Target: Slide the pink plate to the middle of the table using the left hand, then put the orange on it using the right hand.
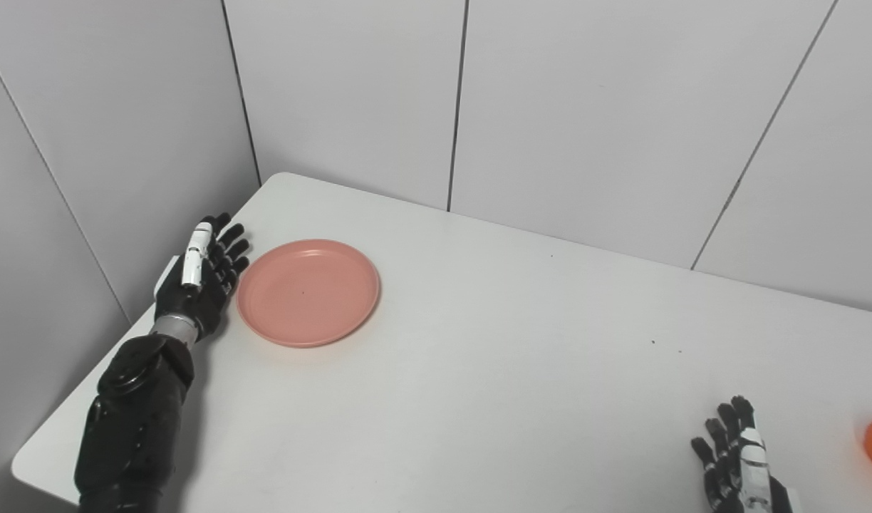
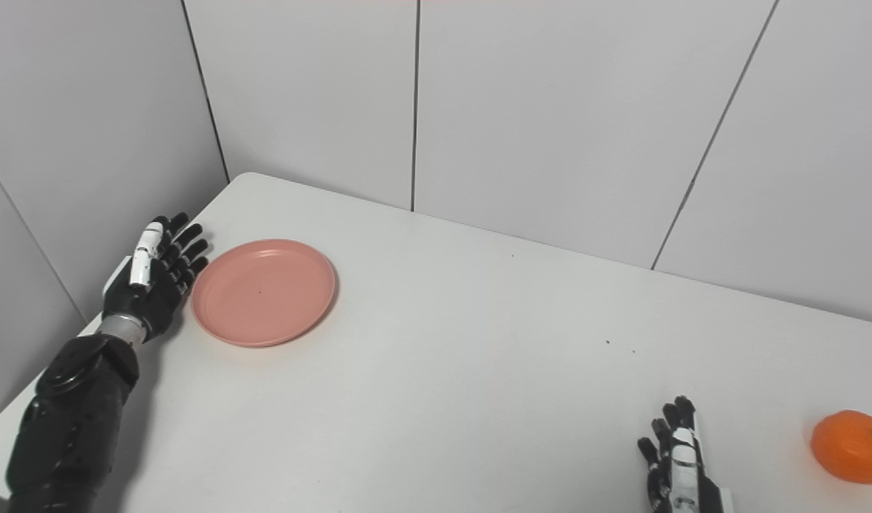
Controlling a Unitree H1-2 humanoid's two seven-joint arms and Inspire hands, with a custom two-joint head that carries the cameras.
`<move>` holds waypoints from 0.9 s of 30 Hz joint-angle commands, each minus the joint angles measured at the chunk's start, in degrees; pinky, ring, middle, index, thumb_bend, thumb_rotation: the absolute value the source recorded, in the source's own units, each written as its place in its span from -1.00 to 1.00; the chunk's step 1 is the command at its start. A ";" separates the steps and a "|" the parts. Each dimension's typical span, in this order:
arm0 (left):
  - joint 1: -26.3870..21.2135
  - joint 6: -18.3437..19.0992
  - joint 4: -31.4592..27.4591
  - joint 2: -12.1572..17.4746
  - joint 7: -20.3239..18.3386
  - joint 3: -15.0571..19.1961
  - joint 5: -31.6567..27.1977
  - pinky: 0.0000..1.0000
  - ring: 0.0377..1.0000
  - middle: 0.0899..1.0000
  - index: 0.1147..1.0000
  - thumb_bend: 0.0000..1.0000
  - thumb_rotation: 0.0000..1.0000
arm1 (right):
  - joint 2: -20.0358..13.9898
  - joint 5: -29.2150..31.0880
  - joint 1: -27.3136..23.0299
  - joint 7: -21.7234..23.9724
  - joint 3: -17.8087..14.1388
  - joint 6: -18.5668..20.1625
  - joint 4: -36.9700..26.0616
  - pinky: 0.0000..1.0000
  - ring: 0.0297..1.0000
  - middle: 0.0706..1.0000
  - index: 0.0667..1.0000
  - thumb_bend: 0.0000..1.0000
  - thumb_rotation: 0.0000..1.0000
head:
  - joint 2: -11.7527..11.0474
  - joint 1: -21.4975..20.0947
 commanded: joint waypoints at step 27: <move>-1.34 -6.07 5.78 0.13 -4.77 -4.84 -0.64 0.89 0.86 0.85 0.84 -0.25 1.00 | 0.01 -0.17 -0.64 0.87 0.04 -0.15 -2.05 1.00 1.00 1.00 1.00 -0.76 1.00 | 0.52 -0.49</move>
